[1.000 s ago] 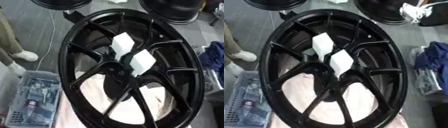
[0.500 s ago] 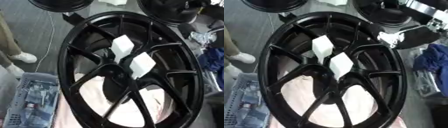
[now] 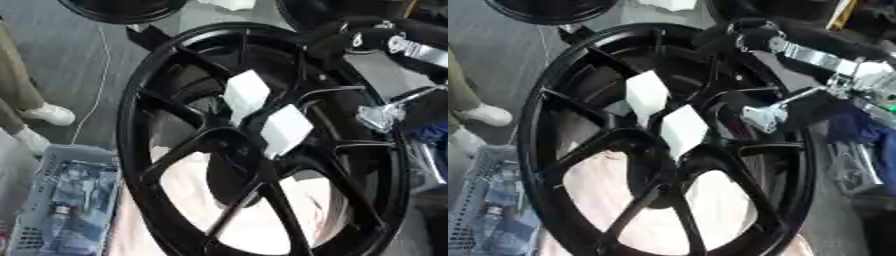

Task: Pull the pin out of the wheel hub.

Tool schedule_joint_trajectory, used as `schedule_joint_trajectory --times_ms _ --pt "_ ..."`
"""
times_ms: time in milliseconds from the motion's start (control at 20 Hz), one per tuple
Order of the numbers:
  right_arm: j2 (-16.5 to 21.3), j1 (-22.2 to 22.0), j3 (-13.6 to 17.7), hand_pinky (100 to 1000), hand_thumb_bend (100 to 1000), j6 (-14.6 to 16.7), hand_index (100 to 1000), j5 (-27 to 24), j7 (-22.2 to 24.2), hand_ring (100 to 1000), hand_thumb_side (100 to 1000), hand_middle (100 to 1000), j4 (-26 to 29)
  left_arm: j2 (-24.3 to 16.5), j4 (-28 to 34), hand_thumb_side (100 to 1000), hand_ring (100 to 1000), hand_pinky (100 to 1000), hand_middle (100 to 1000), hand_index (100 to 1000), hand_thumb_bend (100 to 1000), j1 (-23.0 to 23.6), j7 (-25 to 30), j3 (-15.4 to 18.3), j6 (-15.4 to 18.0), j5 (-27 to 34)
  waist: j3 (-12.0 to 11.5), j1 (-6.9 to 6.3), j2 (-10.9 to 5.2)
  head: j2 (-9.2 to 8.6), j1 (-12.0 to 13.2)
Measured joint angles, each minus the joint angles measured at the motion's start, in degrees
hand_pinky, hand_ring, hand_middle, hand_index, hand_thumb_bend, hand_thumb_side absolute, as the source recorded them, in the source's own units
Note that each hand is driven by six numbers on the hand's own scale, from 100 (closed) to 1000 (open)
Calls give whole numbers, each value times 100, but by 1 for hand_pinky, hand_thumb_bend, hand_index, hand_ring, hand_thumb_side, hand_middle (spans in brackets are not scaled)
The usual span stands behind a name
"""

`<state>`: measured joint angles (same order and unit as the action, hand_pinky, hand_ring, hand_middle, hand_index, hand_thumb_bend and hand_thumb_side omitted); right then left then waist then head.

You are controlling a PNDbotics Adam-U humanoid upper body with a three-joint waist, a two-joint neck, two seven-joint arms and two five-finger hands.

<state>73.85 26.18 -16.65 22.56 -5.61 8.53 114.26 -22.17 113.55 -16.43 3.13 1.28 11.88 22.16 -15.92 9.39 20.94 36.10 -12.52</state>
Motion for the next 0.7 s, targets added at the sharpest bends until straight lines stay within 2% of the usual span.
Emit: schedule_joint_trajectory --times_ms 50,200,300,700 --pt "-2 18 -3 728 191 11 882 42 77 935 100 888 0 0 0 678 657 809 534 739 100 0 1 0 -2 2 -4 3 0 1 0" --pt "-18 46 -56 730 230 12 874 202 334 932 100 879 0 1 0 678 657 809 533 739 100 0 0 1 -5 4 -22 21 0 7 0" --pt "-55 57 -88 732 289 -21 870 304 485 924 100 862 0 3 0 681 656 809 532 739 100 0 -6 1 -13 4 -26 29 0 13 4" --pt "-166 224 -145 734 313 -220 888 491 814 933 100 858 0 49 0 685 656 809 530 738 100 1 3 1 -72 3 -42 70 30 162 49"
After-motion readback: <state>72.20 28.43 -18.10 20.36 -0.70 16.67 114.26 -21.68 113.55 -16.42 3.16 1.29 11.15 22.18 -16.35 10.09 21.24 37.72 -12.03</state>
